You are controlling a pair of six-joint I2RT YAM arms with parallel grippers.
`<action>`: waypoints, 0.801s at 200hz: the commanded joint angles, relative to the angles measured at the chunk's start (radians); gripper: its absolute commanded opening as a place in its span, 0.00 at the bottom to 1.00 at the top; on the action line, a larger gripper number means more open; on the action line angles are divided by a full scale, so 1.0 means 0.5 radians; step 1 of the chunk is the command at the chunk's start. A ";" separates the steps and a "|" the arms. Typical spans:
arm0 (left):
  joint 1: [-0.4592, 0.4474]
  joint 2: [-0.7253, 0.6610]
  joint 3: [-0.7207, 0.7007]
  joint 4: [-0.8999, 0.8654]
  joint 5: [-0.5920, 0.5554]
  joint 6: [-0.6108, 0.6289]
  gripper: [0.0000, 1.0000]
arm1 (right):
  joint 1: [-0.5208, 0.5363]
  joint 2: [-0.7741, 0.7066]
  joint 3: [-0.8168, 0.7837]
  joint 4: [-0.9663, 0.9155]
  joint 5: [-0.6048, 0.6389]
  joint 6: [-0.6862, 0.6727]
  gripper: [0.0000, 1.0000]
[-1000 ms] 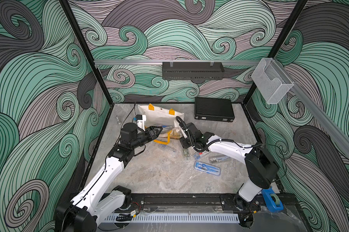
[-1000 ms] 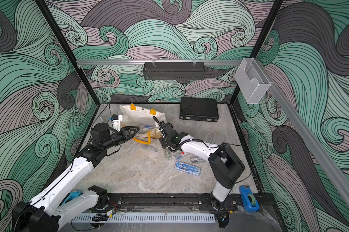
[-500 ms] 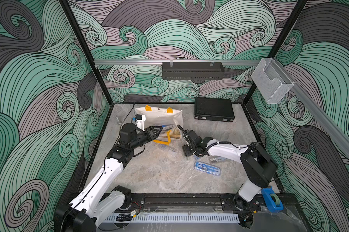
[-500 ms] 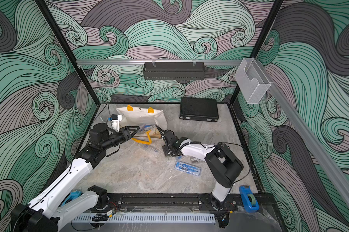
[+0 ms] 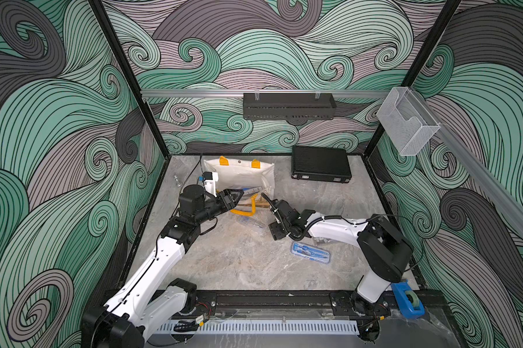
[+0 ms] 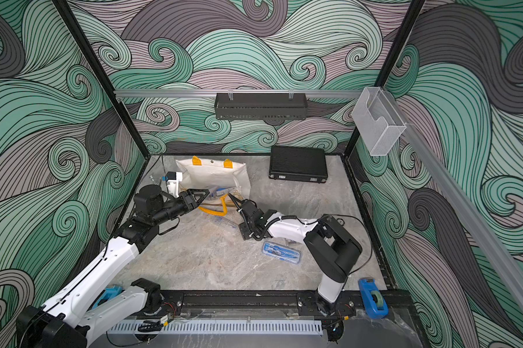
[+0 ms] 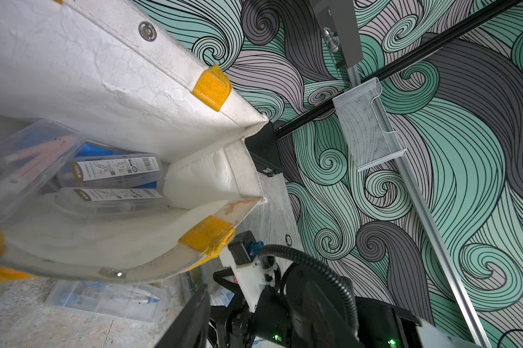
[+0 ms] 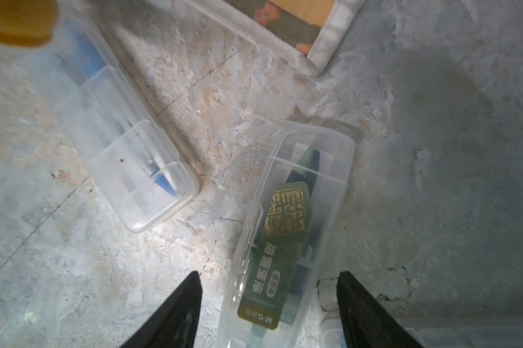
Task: Put the compass set into the canvas bag
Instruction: Pick up the compass set at the center of the board.
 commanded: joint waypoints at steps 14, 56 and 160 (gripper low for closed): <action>0.011 -0.069 0.027 -0.070 -0.031 0.078 0.52 | 0.012 0.078 0.052 -0.069 0.129 0.097 0.68; 0.020 -0.076 0.026 -0.081 -0.031 0.087 0.52 | 0.011 0.113 0.046 -0.069 0.155 0.105 0.56; 0.043 -0.103 0.008 -0.090 -0.037 0.101 0.52 | -0.033 -0.282 -0.037 -0.142 0.324 0.034 0.45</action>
